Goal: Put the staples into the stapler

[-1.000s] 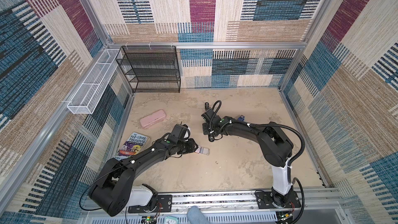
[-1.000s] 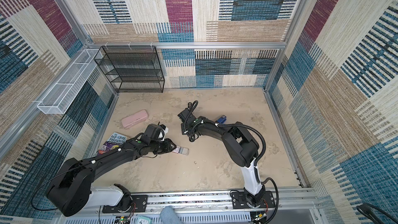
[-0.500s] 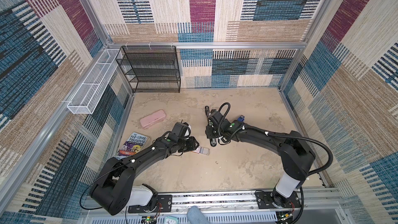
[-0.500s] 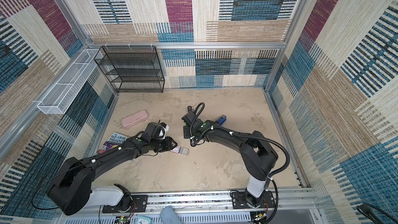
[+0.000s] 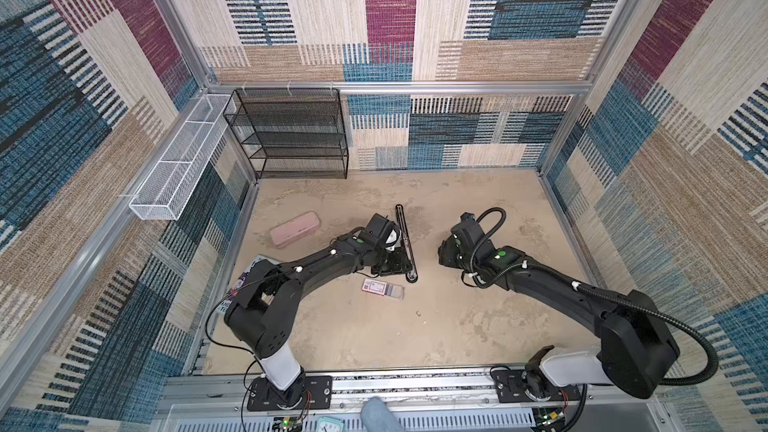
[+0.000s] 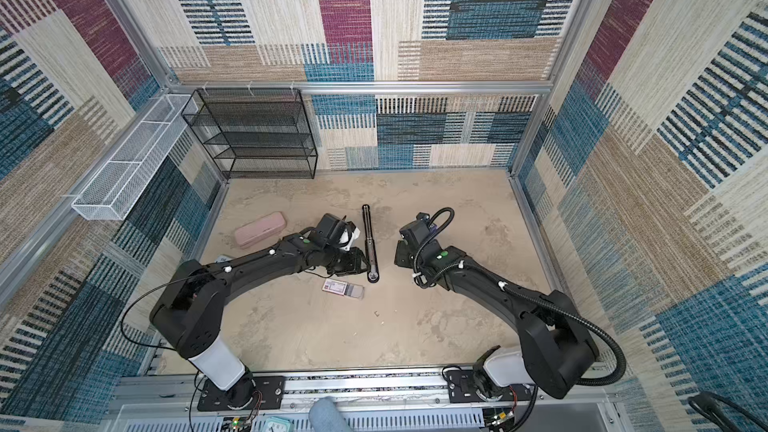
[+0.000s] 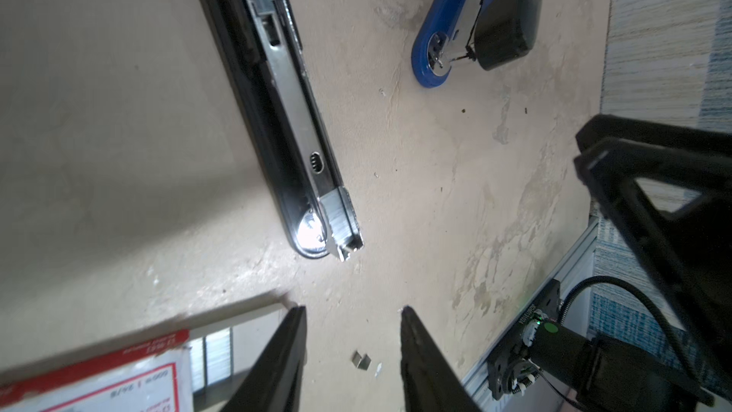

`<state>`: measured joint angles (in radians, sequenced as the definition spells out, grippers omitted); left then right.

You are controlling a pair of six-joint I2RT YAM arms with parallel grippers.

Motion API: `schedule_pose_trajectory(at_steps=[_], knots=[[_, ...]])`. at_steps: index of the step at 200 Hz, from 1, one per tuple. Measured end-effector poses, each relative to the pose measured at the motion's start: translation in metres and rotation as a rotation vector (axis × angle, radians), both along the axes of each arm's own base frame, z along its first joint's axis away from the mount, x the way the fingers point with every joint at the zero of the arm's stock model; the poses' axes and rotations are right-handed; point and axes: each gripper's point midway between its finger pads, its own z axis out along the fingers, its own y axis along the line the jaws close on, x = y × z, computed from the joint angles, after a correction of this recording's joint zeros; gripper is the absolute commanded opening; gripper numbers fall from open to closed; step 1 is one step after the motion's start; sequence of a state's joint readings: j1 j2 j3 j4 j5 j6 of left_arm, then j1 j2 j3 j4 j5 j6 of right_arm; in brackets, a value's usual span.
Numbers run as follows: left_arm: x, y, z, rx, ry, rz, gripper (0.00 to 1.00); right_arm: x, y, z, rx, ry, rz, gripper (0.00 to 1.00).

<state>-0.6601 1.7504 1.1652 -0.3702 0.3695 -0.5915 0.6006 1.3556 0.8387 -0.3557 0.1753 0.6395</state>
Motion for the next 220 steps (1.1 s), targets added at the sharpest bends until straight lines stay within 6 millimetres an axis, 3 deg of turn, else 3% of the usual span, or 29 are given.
schedule_pose_trajectory(at_steps=[40,82,119,187,200,220], knots=[[0.005,-0.019,-0.019,0.126,0.041,-0.057,0.42,-0.003,0.000,-0.014,0.022,0.016,-0.006,0.63],[0.015,-0.006,-0.039,0.331,0.050,-0.034,0.36,-0.002,0.010,-0.027,0.052,0.045,0.013,0.63],[0.017,0.028,-0.043,0.481,0.031,-0.015,0.35,0.002,0.015,-0.033,0.061,0.052,0.023,0.63],[0.015,0.127,-0.038,0.639,0.045,0.093,0.36,0.014,0.032,-0.034,0.084,0.055,0.062,0.62],[0.017,0.134,-0.031,0.651,0.018,0.102,0.38,0.018,0.035,-0.031,0.084,0.048,0.069,0.63],[0.024,0.128,-0.013,0.609,-0.047,0.096,0.45,0.024,0.039,-0.023,0.085,0.025,0.085,0.65]])
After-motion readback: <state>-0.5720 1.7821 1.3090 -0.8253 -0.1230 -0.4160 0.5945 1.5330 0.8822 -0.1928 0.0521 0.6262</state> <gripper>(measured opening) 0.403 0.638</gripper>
